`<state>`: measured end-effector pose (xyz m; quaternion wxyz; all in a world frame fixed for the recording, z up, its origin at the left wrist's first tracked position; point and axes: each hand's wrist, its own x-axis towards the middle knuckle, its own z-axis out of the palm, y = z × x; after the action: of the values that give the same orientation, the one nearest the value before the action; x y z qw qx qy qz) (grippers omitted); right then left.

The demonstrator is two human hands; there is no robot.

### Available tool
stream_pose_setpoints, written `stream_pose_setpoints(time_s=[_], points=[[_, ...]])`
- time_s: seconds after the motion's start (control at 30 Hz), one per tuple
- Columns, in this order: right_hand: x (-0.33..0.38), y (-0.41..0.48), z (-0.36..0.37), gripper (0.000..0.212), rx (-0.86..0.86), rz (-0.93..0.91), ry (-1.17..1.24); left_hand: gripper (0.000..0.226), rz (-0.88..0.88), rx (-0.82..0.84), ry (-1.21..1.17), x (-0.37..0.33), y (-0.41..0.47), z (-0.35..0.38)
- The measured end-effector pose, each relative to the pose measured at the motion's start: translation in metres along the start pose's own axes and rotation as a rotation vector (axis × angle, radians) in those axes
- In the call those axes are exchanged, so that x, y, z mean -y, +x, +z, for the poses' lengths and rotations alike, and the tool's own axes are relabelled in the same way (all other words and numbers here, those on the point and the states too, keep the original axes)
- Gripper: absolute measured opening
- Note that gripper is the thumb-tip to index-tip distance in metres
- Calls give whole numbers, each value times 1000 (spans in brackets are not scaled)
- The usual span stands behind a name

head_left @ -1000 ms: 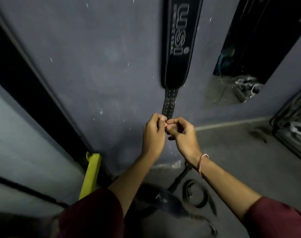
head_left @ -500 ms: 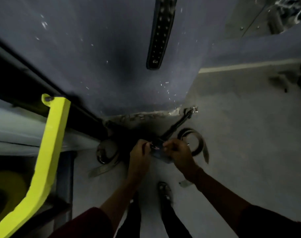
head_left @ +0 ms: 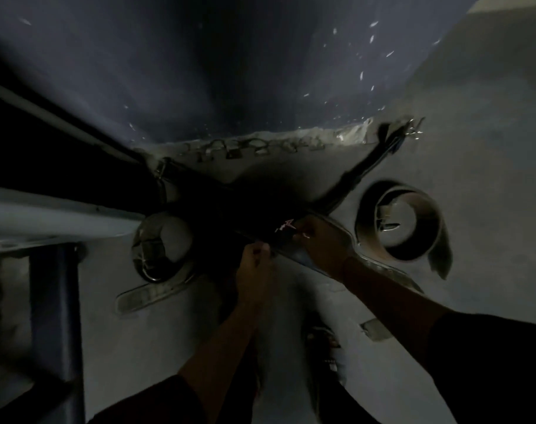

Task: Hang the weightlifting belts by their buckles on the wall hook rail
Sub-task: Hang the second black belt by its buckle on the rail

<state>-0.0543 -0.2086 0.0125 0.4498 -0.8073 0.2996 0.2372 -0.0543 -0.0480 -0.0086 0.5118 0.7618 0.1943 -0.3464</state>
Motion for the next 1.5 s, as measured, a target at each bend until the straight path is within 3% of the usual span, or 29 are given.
stream_pose_setpoints(time_s=[0.1, 0.2, 0.27, 0.37, 0.43, 0.5, 0.53, 0.63, 0.67, 0.83, 0.97, 1.13, 1.27, 1.4, 1.5], points=[[-27, 60, 29, 44, 11, -24, -106, 19, -87, -33, -68, 31, 50, 13], [-44, 109, 44, 72, -9, -35, -309, 27, -151, -43, -168, 46, 82, 22], [-48, 131, 48, 78, -18, -14, -372, 22, -179, -32, -196, 55, 95, 25], [-51, 143, 53, 72, -30, 37, -437, 23, -193, 2, -148, 68, 104, 26], [-50, 141, 56, 65, -45, 40, -417, 47, -203, 15, -105, 74, 103, 24], [-47, 129, 60, 53, 8, 52, -281, 83, -250, -32, -33, 86, 97, 21], [-45, 120, 62, 47, 36, 71, -200, 91, -279, -32, -37, 87, 91, 20], [-37, 83, 64, 37, 23, 65, -102, 61, -328, -63, -119, 57, 59, 13], [-32, 69, 63, 34, 2, 44, -88, 60, -344, -72, -138, 51, 53, 12], [12, 6, 35, 34, -50, 24, 23, 110, -420, -140, -89, 27, 14, -2], [52, -46, 0, 38, -82, 13, 110, 136, -399, -263, -260, 46, 12, -11], [95, -118, -56, 34, -188, 13, 213, 97, -225, -220, -586, -74, -82, -42], [113, -179, -111, 27, -290, 44, 339, 108, -250, -20, -589, -126, -124, -60], [144, -250, -162, 19, -360, 33, 489, 56, -102, 8, -604, -208, -201, -71], [172, -296, -186, 20, -375, 87, 653, 41, -64, 69, -653, -262, -255, -80]])
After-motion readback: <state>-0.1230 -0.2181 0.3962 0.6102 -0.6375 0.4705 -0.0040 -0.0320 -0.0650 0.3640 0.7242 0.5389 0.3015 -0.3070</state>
